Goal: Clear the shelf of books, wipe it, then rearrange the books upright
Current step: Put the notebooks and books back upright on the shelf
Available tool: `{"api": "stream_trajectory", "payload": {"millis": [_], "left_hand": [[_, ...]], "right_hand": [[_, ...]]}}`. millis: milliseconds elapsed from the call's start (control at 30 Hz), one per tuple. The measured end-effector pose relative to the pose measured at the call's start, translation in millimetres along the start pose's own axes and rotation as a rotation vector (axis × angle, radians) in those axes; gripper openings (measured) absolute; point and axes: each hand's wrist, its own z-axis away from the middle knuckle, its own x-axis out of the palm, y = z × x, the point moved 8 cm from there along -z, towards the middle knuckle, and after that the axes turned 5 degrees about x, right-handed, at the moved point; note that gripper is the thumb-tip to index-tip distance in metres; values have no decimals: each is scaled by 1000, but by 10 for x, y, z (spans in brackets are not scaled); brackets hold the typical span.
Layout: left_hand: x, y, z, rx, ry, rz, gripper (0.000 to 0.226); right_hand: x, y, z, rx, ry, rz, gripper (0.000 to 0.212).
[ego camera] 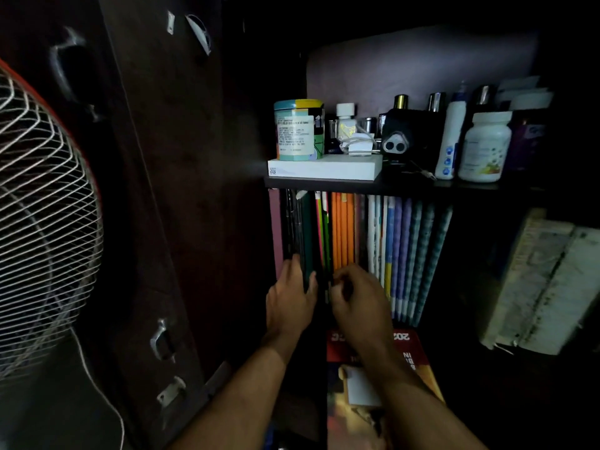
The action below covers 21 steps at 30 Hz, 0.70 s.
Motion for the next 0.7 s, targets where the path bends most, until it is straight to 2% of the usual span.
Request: {"api": "stream_trajectory", "payload": {"millis": [67,133,233,267,333,400,433,500,567,633,700], "left_hand": [[10,42,11,43,-11,-9,55],[58,113,48,79,-90,22,61],[254,113,106,77,-286,119,85],[320,85,120,25,-360,232,94],[350,139,153,-175,-376,662,103],[461,180,180,-469,-283,1107,107],[513,226,178,-542,-233,1229,105],[556,326,182,-583,-148,1260,90],[586,361,176,-579,-123,1239,81],[631,290,136,-577,-105,1216,90],[692,241,119,-550,-124,1241,108]], "right_hand": [[-205,-82,24,-17,78,-61,9],[-506,-167,50,-36,133,-121,11],[-1057,59,127,2,252,-198,10],[-1223,243,173,49,308,-200,11],[-1383,683,237,209,339,-181,20],[-1215,998,216,369,184,-205,48],[-1073,1039,183,382,82,-229,64],[-791,1026,97,347,-119,-260,89],[-598,981,55,330,-268,-304,98],[-507,953,55,329,-323,-383,97],[-496,941,49,307,-308,-412,97]]}}
